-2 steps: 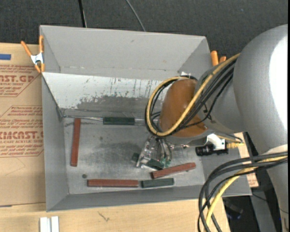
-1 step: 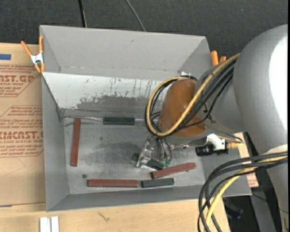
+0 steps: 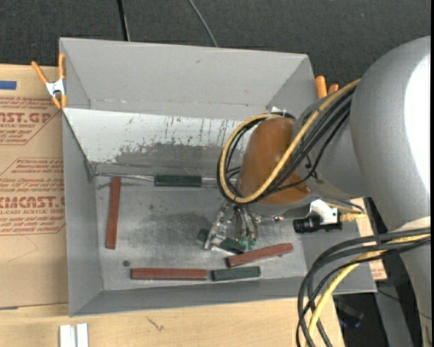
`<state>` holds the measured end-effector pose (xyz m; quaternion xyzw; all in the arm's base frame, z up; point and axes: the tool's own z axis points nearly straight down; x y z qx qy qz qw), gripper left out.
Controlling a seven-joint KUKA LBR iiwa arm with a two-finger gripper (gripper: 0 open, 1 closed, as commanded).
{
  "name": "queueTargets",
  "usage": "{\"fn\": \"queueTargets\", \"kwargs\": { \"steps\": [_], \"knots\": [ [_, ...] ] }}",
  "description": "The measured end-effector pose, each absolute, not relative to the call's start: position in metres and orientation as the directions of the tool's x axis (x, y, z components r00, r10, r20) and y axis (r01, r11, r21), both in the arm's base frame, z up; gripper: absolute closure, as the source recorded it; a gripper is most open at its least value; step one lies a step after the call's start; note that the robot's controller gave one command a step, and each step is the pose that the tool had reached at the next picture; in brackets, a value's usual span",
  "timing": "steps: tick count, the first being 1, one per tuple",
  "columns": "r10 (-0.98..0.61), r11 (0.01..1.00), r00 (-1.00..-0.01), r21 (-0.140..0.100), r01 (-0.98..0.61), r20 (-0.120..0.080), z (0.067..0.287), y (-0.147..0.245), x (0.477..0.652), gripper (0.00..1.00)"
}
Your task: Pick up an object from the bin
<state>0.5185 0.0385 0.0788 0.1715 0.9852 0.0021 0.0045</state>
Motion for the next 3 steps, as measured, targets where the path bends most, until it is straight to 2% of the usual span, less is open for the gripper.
{"fn": "queueTargets", "kwargs": {
  "steps": [3],
  "knots": [
    [0.338,0.941,-0.941,-0.001,0.338,0.003,0.0928,0.0382,0.5159,1.00]
  ]
}}
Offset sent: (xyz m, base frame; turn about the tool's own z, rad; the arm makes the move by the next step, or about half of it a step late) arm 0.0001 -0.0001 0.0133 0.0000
